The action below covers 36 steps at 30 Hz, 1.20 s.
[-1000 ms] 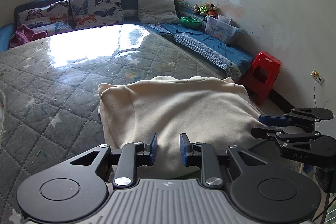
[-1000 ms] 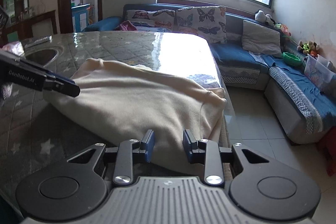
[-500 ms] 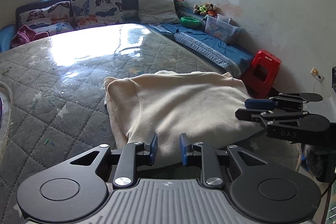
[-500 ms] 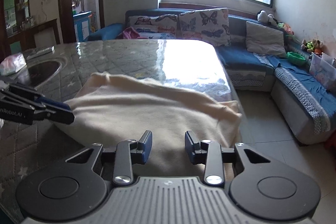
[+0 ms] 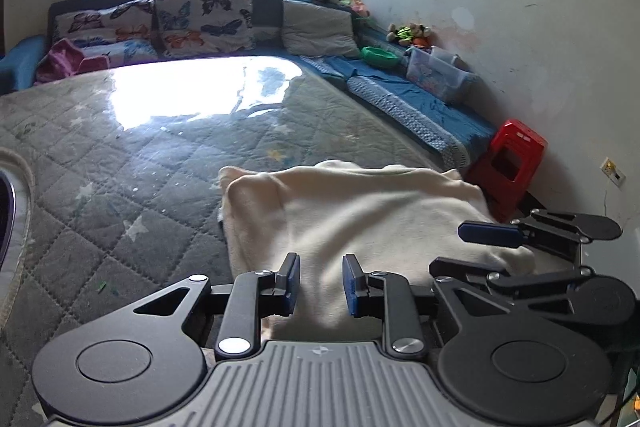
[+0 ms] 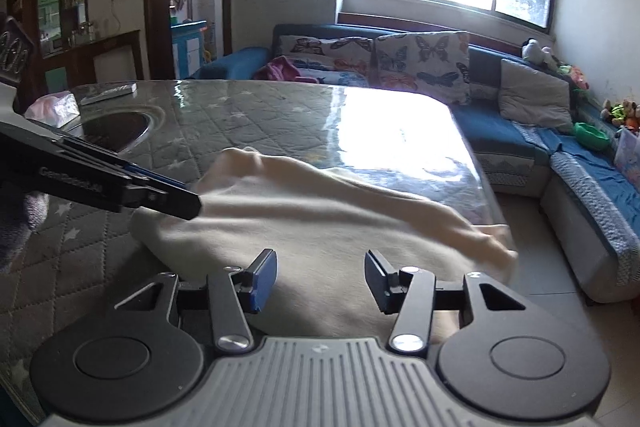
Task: Fold clothes
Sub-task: 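Open both grippers to release the folded sweatshirt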
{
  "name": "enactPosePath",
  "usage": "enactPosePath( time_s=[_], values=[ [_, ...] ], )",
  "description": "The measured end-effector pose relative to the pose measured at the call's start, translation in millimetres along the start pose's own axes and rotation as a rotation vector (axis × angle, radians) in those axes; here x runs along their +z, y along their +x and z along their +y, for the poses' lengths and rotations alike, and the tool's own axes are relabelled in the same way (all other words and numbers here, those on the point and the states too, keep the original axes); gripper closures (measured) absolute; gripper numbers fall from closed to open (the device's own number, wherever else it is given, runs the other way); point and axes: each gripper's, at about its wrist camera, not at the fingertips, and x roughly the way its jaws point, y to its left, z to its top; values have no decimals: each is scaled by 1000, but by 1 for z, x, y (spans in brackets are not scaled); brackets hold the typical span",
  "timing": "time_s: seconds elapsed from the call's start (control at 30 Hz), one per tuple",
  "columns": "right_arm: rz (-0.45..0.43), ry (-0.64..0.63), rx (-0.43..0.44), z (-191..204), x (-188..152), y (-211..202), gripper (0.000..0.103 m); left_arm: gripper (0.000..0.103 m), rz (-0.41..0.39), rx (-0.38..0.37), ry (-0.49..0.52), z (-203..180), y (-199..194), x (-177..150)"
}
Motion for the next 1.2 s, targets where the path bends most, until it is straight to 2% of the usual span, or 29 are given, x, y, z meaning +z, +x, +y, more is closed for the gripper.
enactPosePath(
  time_s=[0.1, 0.17, 0.3, 0.57, 0.73, 0.97, 1.07, 1.2],
  values=[
    [47, -18, 38, 8, -5, 12, 53, 78, 10, 18, -18, 6, 1, -2],
    [53, -37, 47, 9, -5, 12, 53, 77, 11, 20, -31, 9, 0, -3],
    [40, 15, 53, -6, 9, 10, 53, 76, -12, 9, -16, 5, -7, -2],
    [63, 137, 9, -46, 41, 45, 55, 76, 25, 26, -28, 5, 4, 0],
    [94, 165, -33, -57, 46, 74, 55, 75, 40, 28, -26, 5, 7, 3],
    [98, 123, -72, -49, 48, 94, 54, 68, 49, 33, -26, 3, 9, 4],
    [85, 117, -78, -48, 49, 92, 52, 60, 50, 41, -27, 1, 8, 3],
    [71, 119, -80, -47, 50, 83, 48, 57, 51, 45, -26, 1, 6, 3]
  ],
)
